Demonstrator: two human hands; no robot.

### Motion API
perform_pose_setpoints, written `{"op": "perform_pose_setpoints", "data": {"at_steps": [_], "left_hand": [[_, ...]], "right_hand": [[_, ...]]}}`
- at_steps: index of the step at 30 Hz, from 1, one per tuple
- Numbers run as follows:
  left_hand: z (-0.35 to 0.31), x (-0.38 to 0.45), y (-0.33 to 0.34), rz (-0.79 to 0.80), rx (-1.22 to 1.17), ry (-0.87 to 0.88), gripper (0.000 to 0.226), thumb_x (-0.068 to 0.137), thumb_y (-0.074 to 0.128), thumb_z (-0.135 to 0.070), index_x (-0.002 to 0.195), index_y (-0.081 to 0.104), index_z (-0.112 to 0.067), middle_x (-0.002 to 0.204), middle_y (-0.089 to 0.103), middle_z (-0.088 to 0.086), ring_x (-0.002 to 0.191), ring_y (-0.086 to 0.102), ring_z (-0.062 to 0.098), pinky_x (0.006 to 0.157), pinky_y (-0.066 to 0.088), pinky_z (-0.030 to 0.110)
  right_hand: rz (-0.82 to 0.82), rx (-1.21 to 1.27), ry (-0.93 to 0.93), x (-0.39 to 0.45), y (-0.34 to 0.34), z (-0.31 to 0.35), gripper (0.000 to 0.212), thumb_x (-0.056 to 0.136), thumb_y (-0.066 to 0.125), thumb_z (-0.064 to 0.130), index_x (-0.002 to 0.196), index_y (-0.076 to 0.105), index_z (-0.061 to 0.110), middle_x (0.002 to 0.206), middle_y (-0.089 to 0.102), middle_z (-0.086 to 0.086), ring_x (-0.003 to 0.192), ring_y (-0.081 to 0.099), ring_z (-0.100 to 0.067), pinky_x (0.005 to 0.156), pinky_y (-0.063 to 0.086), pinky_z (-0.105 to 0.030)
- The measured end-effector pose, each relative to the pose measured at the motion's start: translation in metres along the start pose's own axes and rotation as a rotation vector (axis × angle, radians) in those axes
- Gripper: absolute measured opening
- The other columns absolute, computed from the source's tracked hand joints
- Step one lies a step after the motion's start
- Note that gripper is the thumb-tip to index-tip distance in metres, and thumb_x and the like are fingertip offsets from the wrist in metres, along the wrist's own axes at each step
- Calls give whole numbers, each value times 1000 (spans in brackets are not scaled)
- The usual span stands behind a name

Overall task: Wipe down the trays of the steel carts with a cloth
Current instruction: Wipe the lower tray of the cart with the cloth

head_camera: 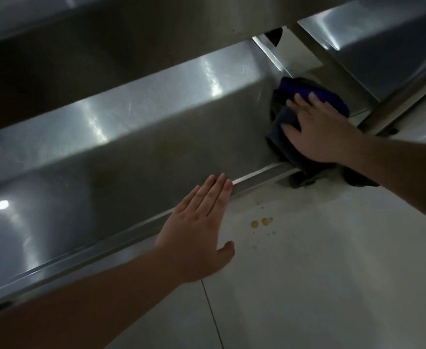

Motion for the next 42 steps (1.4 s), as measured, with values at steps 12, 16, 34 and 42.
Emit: {"op": "perform_pose_setpoints", "data": {"at_steps": [12,16,34,42], "left_hand": [[4,-1,-4,46,-18,17,107,91,40,-66,165,-21,-20,175,-23,-3,158,-26,10,129,-1,37],[5,-2,-4,83,-46,27,107,91,38,-65,163,-28,-19,172,-32,-4,155,-33,9,129,-6,36],[3,3,-8,184,-18,37,111,93,42,-64,159,-34,-19,169,-37,-1,154,-36,12,128,-14,37],[48,-78,-15,-58,3,18,90,97,52,-46,169,11,-12,178,1,5,164,-2,20,131,16,45]], "right_hand": [[-55,1,-200,60,0,102,75,104,32,60,166,21,19,174,14,-4,160,10,-28,128,13,-45],[-23,-90,-578,-11,22,84,76,99,24,70,165,22,32,171,15,12,159,10,-13,128,12,-37],[63,-27,-557,31,32,197,83,92,12,76,165,13,37,173,5,16,159,-2,-10,127,-3,-35],[-157,-8,14,29,15,92,74,101,34,64,162,30,23,172,22,-6,157,20,-33,126,18,-49]]}}
Point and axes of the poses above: each hand's wrist, its own x-axis towards the middle knuckle, its own y-axis out of the palm, z = x × y, the point moved 2 cm from there along x, towards the middle knuckle
